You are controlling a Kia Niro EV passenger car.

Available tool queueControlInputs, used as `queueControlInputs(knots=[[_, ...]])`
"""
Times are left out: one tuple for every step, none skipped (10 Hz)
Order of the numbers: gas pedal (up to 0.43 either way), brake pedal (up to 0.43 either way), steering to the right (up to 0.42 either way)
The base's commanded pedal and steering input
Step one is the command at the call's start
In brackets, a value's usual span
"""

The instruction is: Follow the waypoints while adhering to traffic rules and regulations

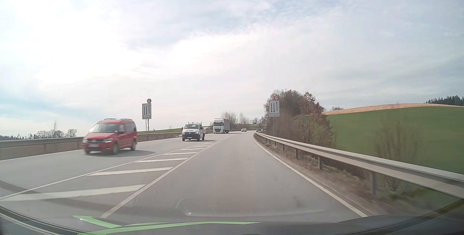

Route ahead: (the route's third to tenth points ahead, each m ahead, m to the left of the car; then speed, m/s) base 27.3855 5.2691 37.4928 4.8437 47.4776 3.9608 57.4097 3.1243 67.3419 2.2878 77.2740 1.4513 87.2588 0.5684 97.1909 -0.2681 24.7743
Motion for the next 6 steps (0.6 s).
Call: queueControlInputs(knots=[[0.228, 0.000, 0.007], [0.228, 0.000, 0.007], [0.228, 0.000, 0.008], [0.228, 0.000, 0.008], [0.228, 0.000, 0.008], [0.228, 0.000, 0.008]])
